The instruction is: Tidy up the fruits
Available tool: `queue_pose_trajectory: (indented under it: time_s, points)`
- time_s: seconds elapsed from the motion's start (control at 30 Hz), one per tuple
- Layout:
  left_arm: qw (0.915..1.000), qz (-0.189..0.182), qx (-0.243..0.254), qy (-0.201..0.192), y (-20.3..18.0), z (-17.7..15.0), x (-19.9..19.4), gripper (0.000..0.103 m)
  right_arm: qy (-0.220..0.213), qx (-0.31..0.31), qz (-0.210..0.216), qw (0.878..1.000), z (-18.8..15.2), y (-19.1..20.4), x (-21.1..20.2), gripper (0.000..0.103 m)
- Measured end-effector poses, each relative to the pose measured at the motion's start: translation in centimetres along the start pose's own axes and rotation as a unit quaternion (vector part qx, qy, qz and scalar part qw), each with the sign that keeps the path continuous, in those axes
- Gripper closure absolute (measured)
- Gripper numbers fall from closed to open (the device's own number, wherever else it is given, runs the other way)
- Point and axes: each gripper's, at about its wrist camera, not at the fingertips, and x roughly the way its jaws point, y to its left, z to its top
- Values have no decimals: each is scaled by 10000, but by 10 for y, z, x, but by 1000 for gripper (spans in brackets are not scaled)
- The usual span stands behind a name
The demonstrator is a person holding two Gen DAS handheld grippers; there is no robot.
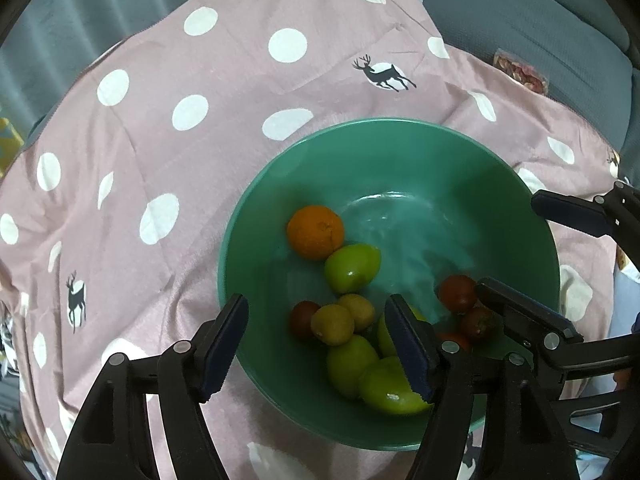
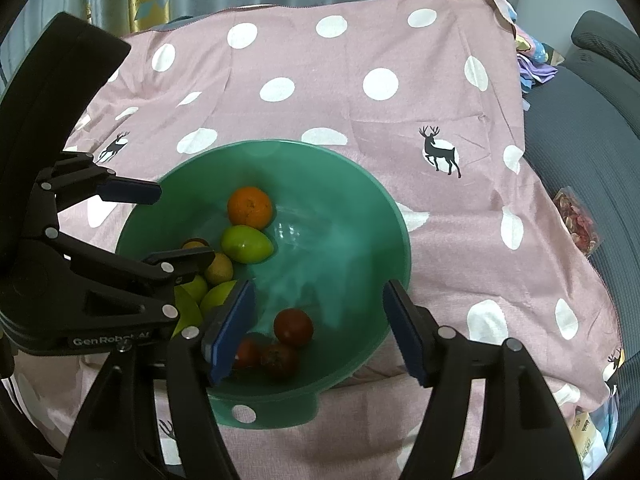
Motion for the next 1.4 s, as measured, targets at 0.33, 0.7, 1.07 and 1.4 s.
queue_pose_trajectory:
  time_s: [0.33, 0.7, 1.07, 1.4]
  points:
    - [9999, 113, -9, -112, 1, -1, -8, 20, -60, 57, -59, 9999, 0, -5, -7, 27]
    - [9996, 182, -82, -219, 7, -7, -17, 14, -103, 83, -62, 9999, 0, -3, -13, 18]
    - [9990, 291, -175, -305, 12, -14, -26, 5, -99, 187, 2, 9998, -3, -2, -18, 9]
    - [9982, 343, -170, -461, 10, -20, -35, 3, -166, 227, -62, 9996, -3, -5, -27, 3]
